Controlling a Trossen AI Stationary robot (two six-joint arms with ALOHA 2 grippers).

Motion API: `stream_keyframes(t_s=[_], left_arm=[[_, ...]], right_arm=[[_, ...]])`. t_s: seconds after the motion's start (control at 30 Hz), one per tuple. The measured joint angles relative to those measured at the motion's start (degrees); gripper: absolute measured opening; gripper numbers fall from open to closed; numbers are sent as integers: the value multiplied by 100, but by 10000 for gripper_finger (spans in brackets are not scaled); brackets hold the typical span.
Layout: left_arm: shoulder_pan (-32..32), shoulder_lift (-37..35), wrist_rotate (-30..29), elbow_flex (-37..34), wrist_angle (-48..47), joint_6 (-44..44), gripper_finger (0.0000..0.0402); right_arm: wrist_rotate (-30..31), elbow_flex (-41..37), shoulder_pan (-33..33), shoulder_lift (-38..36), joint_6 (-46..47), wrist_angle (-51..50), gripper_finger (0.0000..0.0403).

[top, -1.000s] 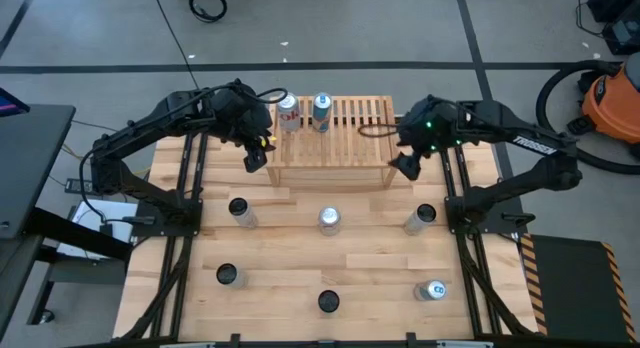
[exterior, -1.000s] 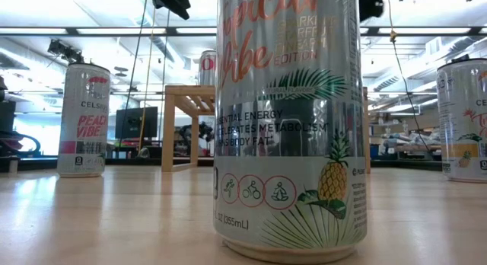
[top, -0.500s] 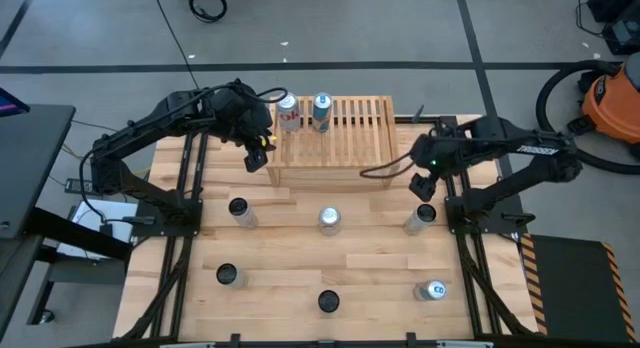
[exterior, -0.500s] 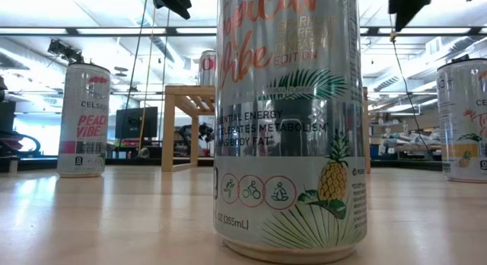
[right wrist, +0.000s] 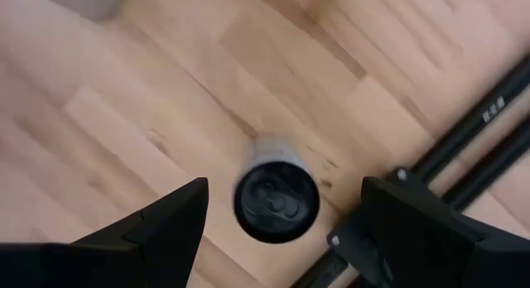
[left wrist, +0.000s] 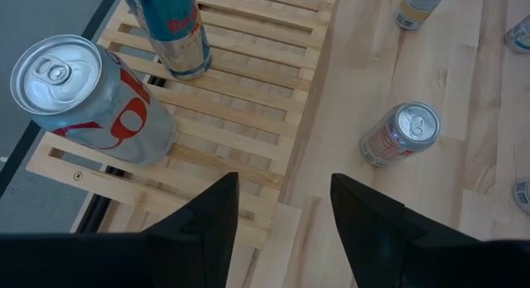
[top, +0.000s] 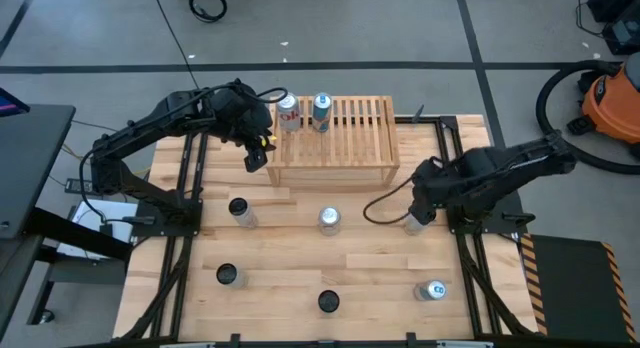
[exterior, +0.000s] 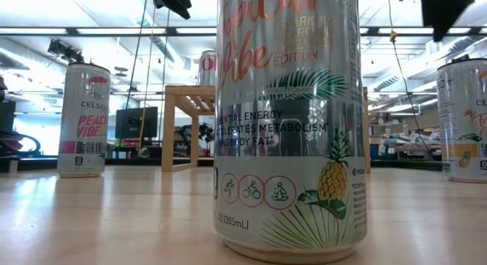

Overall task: Place canned beverage on shelf
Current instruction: Put the top white-yellow soda can on the shelf

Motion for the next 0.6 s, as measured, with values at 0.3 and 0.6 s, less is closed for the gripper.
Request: stream_keyframes(t_s=[0.3,0.6], left_arm=[[1,0,-2,0,0,2,192],[2,0,-2,0,0,-28,192]], right_arm=[[36,-674,717,-2,1102,292,327],[175,-1091,1065,31,1587,466,327]])
